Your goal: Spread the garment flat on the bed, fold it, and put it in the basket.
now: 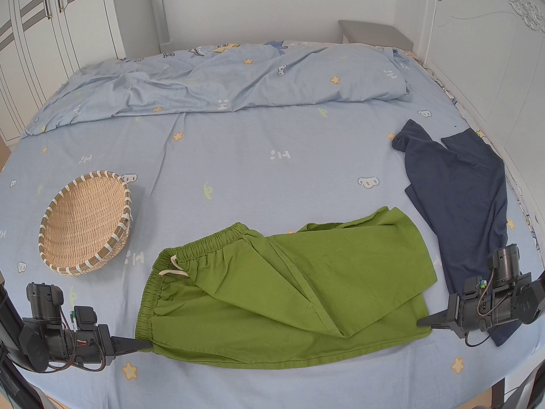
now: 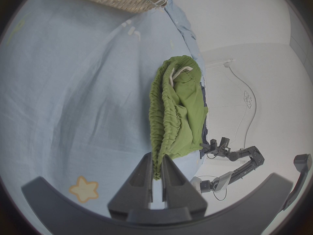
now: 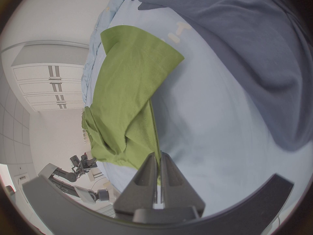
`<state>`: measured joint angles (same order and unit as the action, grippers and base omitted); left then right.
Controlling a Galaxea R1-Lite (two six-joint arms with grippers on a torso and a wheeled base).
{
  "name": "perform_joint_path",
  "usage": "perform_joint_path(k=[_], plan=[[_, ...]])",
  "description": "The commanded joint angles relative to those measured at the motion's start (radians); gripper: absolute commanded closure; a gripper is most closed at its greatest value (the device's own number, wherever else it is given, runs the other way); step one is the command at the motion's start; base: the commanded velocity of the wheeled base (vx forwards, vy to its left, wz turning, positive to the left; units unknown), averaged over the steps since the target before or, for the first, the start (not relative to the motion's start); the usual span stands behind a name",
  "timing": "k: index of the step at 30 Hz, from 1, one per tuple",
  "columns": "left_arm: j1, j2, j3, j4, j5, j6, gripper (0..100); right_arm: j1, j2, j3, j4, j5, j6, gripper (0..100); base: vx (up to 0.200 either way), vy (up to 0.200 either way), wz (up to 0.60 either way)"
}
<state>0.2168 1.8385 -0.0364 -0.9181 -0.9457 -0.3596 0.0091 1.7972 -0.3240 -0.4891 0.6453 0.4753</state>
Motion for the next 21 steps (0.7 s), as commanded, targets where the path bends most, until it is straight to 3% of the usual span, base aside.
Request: perform_joint_path(k=[1,7,11,14,17,21], plan=[[0.006,-0.027,-0.007,0.059,0.007,-0.002,100,0.005,-0.174,0.014,0.121,-0.001,-0.001,100,0.0,0.0,0.0],[0.044,-0.107,-0.017,0.191,0.013,0.002,100,-0.005,-0.222,0.008,0.293,-0.01,-0.101,100,0.0,0.0,0.0],[0.047,-0.171,-0.033,0.281,0.013,0.002,100,-0.008,-0.22,0.028,0.316,-0.012,-0.13,100,0.0,0.0,0.0],[0.044,-0.232,-0.092,0.467,0.015,0.008,100,-0.006,-0.205,0.072,0.307,-0.013,-0.175,100,0.0,0.0,0.0],[0.049,-0.237,-0.129,0.553,0.019,0.024,100,-0.006,-0.174,0.083,0.304,-0.012,-0.216,100,0.0,0.0,0.0],[0.09,-0.217,-0.134,0.667,0.07,0.2,100,-0.006,-0.124,0.103,0.287,-0.012,-0.273,100,0.0,0.0,0.0]])
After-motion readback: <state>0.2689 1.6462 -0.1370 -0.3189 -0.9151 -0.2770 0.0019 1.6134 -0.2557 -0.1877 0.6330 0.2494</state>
